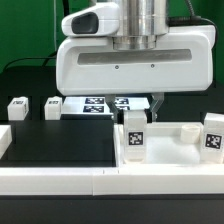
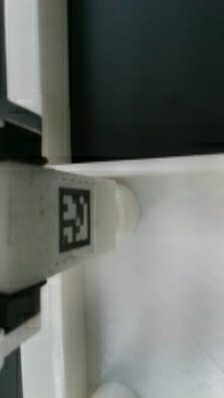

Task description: Assemble square table

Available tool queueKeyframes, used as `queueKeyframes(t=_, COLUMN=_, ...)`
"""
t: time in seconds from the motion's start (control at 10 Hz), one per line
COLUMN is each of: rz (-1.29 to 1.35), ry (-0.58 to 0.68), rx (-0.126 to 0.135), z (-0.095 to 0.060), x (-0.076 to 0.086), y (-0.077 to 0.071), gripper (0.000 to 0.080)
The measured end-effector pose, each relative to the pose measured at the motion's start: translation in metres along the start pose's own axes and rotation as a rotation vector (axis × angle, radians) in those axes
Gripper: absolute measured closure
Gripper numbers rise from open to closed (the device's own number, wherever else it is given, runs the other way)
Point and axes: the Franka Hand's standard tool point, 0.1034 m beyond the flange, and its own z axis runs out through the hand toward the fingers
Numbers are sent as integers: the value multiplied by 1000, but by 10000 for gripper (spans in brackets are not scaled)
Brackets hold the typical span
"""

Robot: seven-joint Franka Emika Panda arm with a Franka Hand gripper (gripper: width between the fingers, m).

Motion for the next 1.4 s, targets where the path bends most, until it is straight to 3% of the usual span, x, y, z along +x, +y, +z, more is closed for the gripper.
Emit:
queueKeyframes(t=0.4, rz=414, ry=6, rx=5, z=1, x=0, y=-1, gripper=513)
queueKeyframes(t=0.9, rz=1028, ry=10, rx=29, z=3, x=0, y=-6, gripper=512)
queueKeyframes(t=1.2, rz=1180, ry=-1, rx=24, z=3, x=0, y=-10, gripper=512)
queueKeyframes(t=1.3, rz=1176, ry=0, rx=24, z=3, x=0, y=-10, gripper=456)
queueKeyframes(t=1.4, rz=1136, ry=0, rx=24, z=3, x=-1, y=-9, gripper=456)
